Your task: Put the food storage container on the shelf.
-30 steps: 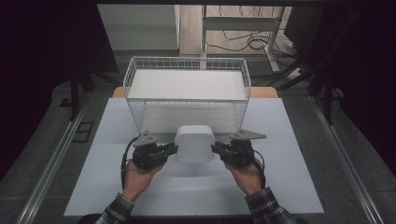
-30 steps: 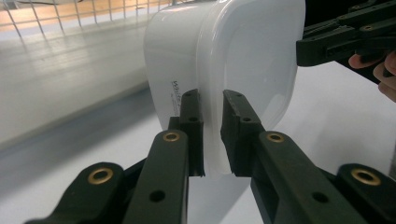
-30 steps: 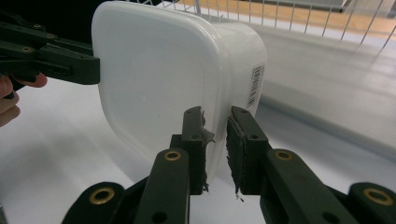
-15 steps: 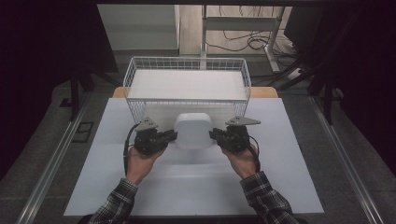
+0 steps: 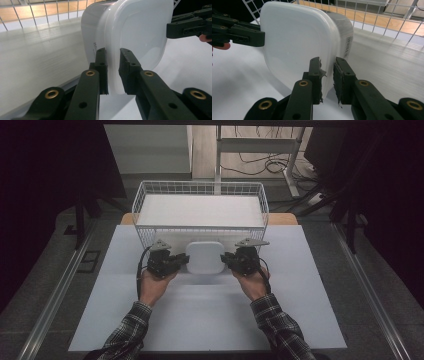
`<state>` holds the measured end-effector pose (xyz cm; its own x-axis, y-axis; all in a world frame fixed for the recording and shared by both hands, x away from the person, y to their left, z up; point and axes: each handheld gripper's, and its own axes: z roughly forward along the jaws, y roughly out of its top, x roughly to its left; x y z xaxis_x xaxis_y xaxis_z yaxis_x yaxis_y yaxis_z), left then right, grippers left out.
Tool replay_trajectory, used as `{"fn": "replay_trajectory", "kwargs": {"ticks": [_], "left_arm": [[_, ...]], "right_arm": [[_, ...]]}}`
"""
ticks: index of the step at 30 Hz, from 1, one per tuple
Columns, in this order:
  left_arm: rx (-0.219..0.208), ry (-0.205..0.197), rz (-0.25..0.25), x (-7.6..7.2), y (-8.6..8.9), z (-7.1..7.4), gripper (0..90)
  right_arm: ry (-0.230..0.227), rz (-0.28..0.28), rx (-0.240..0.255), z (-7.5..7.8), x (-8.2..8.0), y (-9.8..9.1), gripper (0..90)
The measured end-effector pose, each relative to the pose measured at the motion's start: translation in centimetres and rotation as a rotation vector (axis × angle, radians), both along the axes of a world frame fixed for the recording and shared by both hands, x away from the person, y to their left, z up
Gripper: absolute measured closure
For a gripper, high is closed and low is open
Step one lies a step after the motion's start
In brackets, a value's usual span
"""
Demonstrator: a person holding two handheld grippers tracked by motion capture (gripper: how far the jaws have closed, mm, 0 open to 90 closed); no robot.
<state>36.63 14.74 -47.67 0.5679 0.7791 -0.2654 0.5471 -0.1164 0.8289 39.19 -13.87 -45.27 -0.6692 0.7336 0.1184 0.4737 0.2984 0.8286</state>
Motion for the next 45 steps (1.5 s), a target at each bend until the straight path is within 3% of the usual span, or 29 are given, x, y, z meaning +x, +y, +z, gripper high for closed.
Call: {"fn": "replay_trajectory", "kwargs": {"ticks": [11, 14, 21, 22, 27, 31, 34, 39, 42, 45], "left_arm": [[0.018, 0.037, 0.012, 1.1, -0.9, -1.1, 77.0], [-0.005, 0.035, 0.017, 1.6, -1.0, -1.3, 76.2], [0.004, 0.005, 0.04, 2.8, -1.4, -1.3, 68.4], [0.046, -0.015, 0.052, 3.1, -1.5, -1.3, 68.2], [0.082, -0.052, 0.105, 4.1, -1.8, -1.2, 65.4], [0.1, -0.064, 0.124, 4.4, -2.1, -1.1, 59.1], [0.1, -0.081, 0.1, 3.8, -1.7, -0.6, 50.3], [0.057, -0.077, 0.071, 1.9, -0.9, -0.4, 34.4], [0.037, -0.064, 0.042, 0.6, -0.5, -0.5, 26.5], [0.052, -0.073, 0.025, -0.9, -0.3, -0.5, 18.7]], "right_arm": [[0.039, -0.017, -0.019, -1.3, 1.0, -0.3, 75.5], [0.045, -0.021, -0.015, -1.6, 1.5, -0.4, 73.6], [0.014, -0.038, -0.039, -1.8, 2.5, 0.1, 63.4], [0.018, -0.048, -0.034, -1.8, 2.6, 0.1, 63.8], [-0.034, -0.087, -0.062, -1.6, 3.5, 0.7, 63.8], [-0.039, -0.107, -0.061, -1.6, 4.1, 1.1, 68.8], [-0.043, -0.098, -0.048, -1.2, 4.0, 1.0, 75.0], [-0.059, -0.015, -0.044, -0.4, 2.4, 0.5, 88.5], [-0.058, 0.024, -0.049, -0.3, 1.4, 0.2, 89.0], [-0.056, 0.05, -0.044, -0.2, 0.5, 0.1, 89.1]]}}
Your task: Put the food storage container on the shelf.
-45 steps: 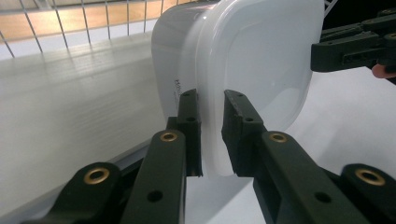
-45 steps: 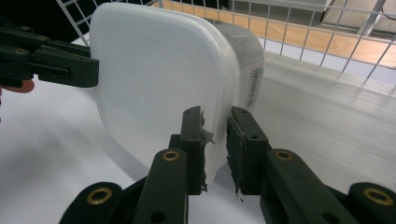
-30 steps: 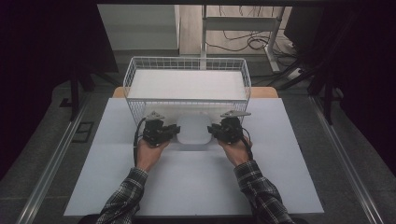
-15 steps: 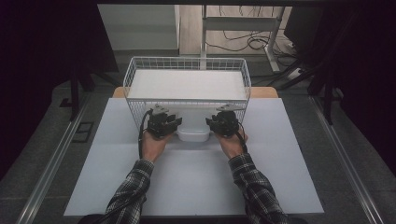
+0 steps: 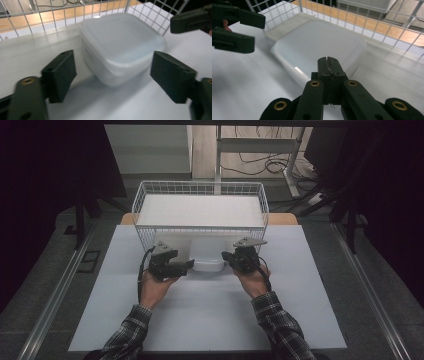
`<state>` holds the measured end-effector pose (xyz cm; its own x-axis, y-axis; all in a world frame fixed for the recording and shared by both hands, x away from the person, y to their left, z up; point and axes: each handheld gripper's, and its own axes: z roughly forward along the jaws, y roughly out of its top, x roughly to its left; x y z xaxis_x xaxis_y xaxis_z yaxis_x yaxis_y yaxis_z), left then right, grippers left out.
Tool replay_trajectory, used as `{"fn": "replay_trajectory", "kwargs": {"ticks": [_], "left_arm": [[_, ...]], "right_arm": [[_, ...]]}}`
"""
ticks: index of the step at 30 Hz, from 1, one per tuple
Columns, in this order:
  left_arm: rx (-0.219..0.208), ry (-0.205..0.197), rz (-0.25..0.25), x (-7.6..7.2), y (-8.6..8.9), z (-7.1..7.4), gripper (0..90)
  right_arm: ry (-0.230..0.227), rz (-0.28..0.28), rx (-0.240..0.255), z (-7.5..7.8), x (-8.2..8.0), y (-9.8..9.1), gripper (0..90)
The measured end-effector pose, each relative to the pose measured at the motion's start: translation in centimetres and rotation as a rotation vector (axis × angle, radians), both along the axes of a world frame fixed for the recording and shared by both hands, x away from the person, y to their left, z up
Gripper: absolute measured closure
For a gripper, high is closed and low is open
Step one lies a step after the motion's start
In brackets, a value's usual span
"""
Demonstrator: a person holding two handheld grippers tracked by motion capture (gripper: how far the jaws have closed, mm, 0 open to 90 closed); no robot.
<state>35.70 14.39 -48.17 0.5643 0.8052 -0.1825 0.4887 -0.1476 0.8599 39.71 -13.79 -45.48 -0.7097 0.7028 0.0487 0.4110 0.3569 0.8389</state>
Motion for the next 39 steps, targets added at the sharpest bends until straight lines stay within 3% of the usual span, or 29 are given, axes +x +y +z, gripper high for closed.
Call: {"fn": "replay_trajectory", "kwargs": {"ticks": [5, 11, 14, 16, 19, 29, 39], "left_arm": [[0.013, -0.003, -0.024, -2.9, 0.5, -0.2, 10.1], [0.031, 0.012, -0.033, -5.5, 1.1, -1.2, 5.8], [0.068, -0.011, -0.034, -6.7, 1.2, -1.6, 5.0], [0.118, -0.039, -0.034, -7.7, 1.3, -2.1, 4.6], [0.131, -0.042, -0.04, -8.8, 1.5, -2.7, 4.3], [0.138, -0.057, -0.028, -11.3, 2.0, -3.3, 5.0], [0.146, -0.072, -0.042, -12.5, 2.4, -3.7, 3.6]], "right_arm": [[0.001, 0.015, 0.018, -0.1, -1.2, 0.0, 89.1], [0.012, 0.04, 0.041, -0.5, -2.3, -0.1, 88.9], [0.015, 0.058, 0.026, -0.7, -2.7, 0.0, 88.8], [0.018, 0.069, 0.027, -0.9, -2.8, 0.1, 88.8], [0.024, 0.081, 0.019, -1.3, -3.0, 0.4, 88.9], [0.046, 0.108, -0.024, -3.3, -2.8, 1.9, 88.9], [0.058, 0.1, -0.031, -4.3, -1.6, 3.1, 88.9]]}}
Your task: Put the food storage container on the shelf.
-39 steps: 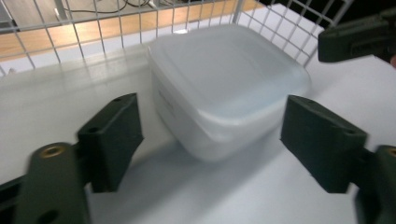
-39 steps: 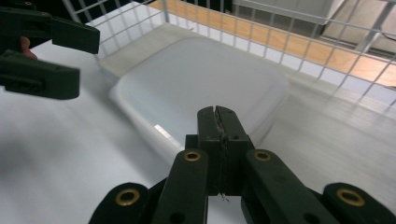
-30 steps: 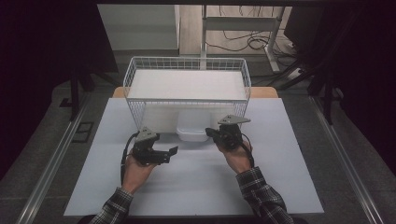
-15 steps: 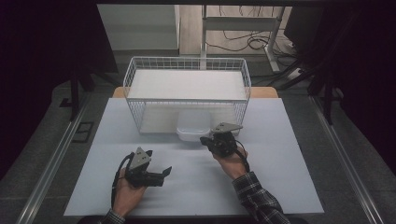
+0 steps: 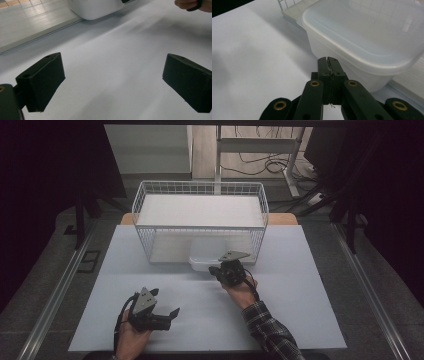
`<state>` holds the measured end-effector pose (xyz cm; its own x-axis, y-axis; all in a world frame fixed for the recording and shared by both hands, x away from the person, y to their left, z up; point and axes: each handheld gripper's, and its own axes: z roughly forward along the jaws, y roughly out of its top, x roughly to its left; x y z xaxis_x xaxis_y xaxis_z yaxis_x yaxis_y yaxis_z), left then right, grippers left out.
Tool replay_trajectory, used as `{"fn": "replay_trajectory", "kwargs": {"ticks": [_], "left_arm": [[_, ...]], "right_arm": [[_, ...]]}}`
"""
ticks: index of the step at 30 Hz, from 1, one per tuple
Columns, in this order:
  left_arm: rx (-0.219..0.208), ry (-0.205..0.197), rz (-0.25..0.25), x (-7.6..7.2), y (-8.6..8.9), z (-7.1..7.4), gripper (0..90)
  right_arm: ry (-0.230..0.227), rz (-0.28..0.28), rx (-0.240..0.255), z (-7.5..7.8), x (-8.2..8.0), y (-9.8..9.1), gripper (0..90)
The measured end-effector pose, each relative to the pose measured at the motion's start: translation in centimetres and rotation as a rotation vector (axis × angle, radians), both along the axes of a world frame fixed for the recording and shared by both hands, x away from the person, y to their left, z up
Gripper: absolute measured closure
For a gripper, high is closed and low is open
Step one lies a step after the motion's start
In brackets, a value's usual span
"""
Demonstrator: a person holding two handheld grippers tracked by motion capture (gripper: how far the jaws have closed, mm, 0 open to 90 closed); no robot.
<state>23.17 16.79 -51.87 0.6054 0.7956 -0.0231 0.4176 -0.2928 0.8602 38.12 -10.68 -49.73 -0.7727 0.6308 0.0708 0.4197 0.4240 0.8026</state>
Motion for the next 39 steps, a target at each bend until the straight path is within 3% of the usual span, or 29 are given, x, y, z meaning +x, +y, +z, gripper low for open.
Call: {"fn": "replay_trajectory", "kwargs": {"ticks": [13, 21, 39], "left_arm": [[-0.006, -0.035, -0.011, 0.0, 0.2, -0.2, 3.5], [-0.029, -0.024, -0.013, 0.1, 0.3, -0.2, 3.6], [-0.035, 0.001, -0.022, 0.2, 0.2, -0.3, 4.1]], "right_arm": [[-0.008, -0.025, -0.027, -0.3, 1.9, 1.2, 89.1], [-0.022, -0.032, -0.034, -0.1, 3.2, 1.5, 89.0], [-0.03, -0.072, -0.058, -0.4, 5.6, 2.5, 89.1]]}}
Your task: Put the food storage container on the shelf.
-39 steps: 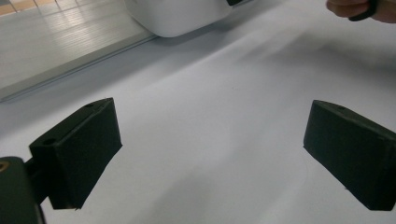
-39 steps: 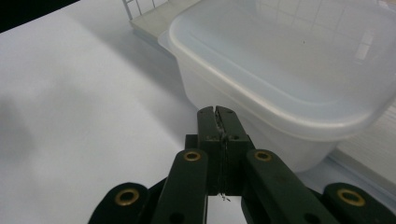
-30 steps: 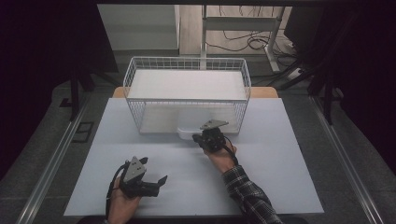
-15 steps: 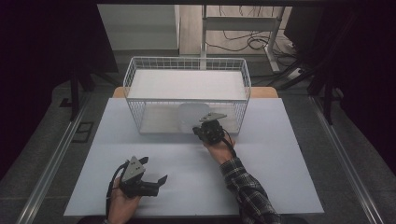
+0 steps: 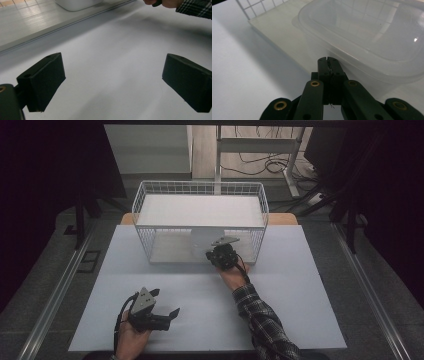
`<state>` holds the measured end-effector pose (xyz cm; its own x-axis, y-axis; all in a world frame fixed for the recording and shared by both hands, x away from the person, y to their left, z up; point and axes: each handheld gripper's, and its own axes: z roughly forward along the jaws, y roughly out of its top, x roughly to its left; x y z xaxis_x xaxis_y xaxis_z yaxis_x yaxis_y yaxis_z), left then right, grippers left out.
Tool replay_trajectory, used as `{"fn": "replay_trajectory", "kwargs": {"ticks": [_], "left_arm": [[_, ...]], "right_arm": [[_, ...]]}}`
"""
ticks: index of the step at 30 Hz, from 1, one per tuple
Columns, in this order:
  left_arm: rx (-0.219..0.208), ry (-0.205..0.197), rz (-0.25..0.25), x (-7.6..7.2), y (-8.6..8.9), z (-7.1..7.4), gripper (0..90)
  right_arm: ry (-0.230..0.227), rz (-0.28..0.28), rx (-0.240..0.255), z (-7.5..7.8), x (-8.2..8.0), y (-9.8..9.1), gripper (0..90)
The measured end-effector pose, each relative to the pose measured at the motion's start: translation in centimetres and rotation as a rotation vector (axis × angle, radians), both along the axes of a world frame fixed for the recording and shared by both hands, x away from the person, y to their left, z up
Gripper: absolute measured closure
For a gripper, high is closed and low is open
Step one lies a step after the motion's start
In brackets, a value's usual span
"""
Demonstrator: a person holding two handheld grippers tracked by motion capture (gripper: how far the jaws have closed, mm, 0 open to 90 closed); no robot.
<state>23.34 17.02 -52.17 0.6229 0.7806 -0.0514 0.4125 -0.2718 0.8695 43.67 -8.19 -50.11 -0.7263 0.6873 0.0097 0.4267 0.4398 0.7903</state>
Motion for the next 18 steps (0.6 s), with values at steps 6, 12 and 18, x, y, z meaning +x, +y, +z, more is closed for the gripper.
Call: {"fn": "replay_trajectory", "kwargs": {"ticks": [6, 12, 18], "left_arm": [[-0.001, 0.009, -0.001, 0.0, 0.0, 0.0, 4.1], [-0.002, 0.02, 0.002, 0.0, 0.0, 0.1, 4.0], [0.0, 0.04, 0.002, 0.0, 0.0, 0.1, 4.0]], "right_arm": [[0.005, -0.018, -0.001, -0.2, 0.4, 0.0, 88.9], [0.018, 0.009, 0.014, 0.2, -0.2, 0.0, 73.6], [0.02, 0.03, 0.022, 0.9, -1.2, -0.2, 56.0]]}}
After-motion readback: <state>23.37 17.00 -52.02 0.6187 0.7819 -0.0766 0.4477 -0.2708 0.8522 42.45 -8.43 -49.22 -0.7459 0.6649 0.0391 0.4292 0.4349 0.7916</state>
